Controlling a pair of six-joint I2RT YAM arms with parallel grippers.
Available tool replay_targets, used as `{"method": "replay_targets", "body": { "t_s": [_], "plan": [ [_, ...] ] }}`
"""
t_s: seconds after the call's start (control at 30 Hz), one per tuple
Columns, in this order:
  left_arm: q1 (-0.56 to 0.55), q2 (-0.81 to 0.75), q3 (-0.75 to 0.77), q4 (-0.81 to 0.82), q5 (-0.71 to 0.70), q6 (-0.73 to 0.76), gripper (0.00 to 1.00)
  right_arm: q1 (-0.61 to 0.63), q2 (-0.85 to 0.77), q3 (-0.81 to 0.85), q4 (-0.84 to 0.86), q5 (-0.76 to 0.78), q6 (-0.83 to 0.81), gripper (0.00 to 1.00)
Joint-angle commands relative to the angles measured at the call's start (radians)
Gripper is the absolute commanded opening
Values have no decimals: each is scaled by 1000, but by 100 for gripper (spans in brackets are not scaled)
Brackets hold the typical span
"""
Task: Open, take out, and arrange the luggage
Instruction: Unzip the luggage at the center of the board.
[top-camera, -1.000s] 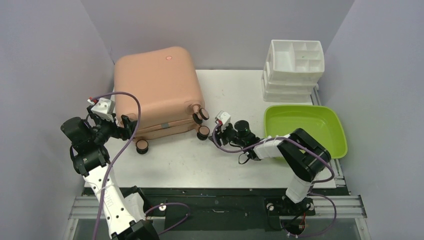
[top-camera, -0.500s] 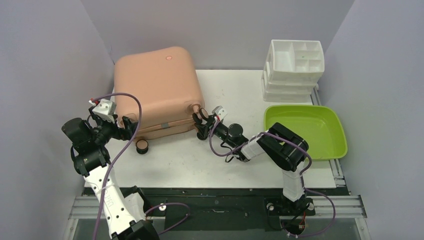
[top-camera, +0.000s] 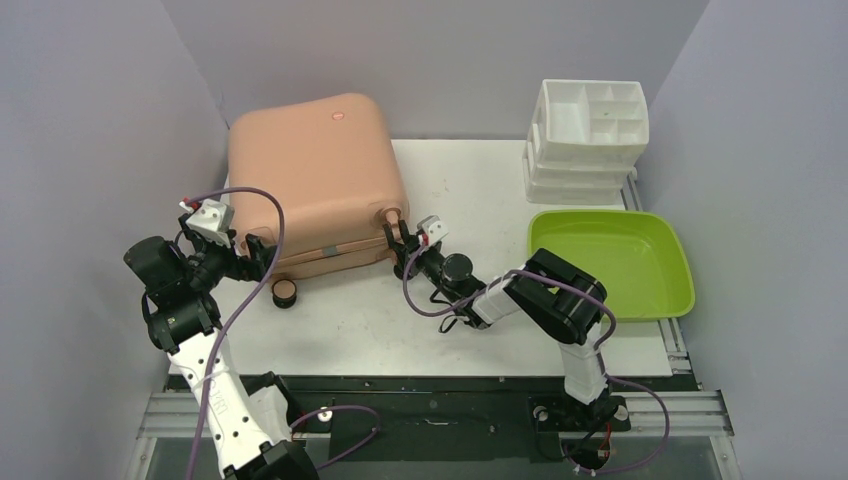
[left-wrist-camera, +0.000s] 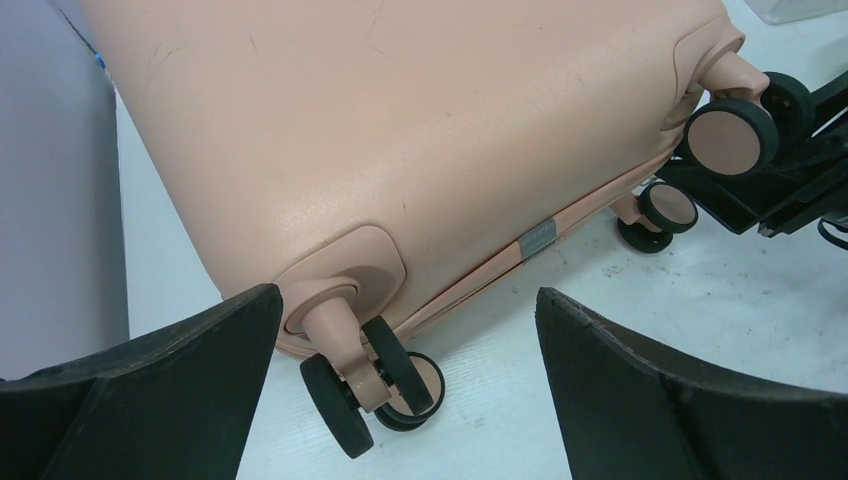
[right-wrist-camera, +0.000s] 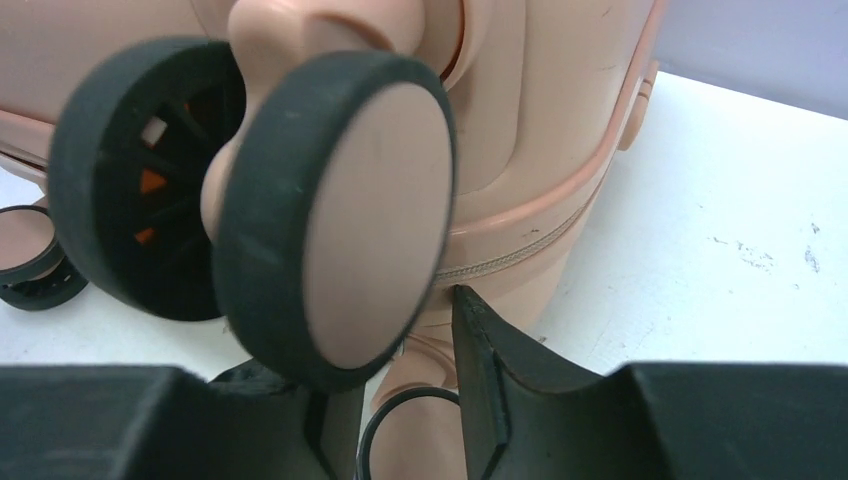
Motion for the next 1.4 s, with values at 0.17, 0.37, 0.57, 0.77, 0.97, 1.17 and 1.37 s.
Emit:
{"method": "replay_targets", "body": {
  "t_s": [0.17, 0.37, 0.57, 0.77, 0.97, 1.17, 1.37],
  "plan": [
    [-2, -17, 19, -11, 28, 7, 96, 5, 20, 58, 8, 86, 33, 25],
    [-2, -19, 19, -25, 35, 12, 96, 6, 20, 60, -30, 86, 52, 33],
    [-2, -22, 1, -7, 33, -6, 96, 5, 19, 70, -64, 83, 73, 9],
    [-2, -57, -51, 58, -15, -56, 96, -23, -12, 72, -116, 122, 93, 0],
    [-4, -83, -87, 72, -98, -73, 97, -88, -55, 109, -282, 175, 163, 0],
    [-23, -82, -162, 115, -332, -63, 95, -147, -99, 162, -465, 168, 221, 0],
    [-62, -62, -188, 174, -446, -51, 96, -156, -118, 180, -506, 83, 218, 0]
  ]
}}
